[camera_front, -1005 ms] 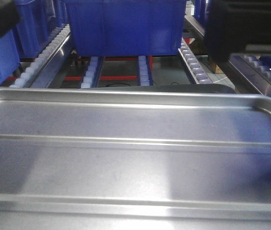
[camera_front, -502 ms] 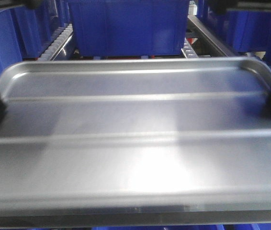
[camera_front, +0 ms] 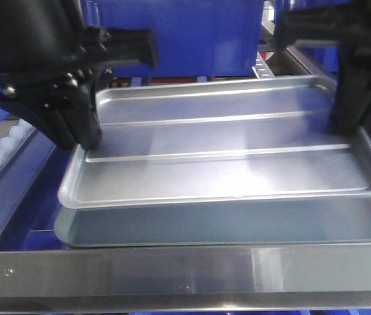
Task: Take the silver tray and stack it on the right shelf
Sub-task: 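Lower the held tray into the larger tray and open both grippers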
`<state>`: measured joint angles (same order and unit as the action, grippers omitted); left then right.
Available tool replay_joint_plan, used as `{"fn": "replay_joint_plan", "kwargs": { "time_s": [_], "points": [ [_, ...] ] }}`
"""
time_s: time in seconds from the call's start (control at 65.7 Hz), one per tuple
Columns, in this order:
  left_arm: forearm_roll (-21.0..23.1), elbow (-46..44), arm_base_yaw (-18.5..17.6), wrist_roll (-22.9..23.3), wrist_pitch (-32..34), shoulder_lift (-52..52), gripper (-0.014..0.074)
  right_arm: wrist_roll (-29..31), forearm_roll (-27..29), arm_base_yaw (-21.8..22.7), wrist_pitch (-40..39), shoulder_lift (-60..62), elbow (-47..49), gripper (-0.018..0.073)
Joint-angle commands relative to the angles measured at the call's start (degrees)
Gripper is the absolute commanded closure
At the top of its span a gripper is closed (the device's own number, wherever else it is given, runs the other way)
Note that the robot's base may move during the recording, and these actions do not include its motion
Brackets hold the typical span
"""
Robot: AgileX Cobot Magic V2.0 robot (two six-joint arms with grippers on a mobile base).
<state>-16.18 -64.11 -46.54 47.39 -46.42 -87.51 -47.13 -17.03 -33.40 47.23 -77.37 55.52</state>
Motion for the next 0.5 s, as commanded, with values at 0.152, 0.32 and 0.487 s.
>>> {"fn": "replay_joint_plan", "kwargs": {
  "time_s": [0.152, 0.32, 0.487],
  "points": [
    [-1.30, -4.15, 3.33, -1.28, 8.46, -4.64, 0.0694, 0.91, -3.84, 4.47, -10.28, -6.22, 2.29, 0.0499],
    [-1.34, -4.15, 4.63, -1.28, 12.73, -7.01, 0.0694, 0.91, -3.78, 6.45, -13.21, -8.78, 2.29, 0.0499],
    [-1.34, -4.15, 4.72, -1.28, 12.23, -7.32, 0.0694, 0.91, -3.78, 6.45, -15.67, -8.93, 2.29, 0.0499]
  ]
}}
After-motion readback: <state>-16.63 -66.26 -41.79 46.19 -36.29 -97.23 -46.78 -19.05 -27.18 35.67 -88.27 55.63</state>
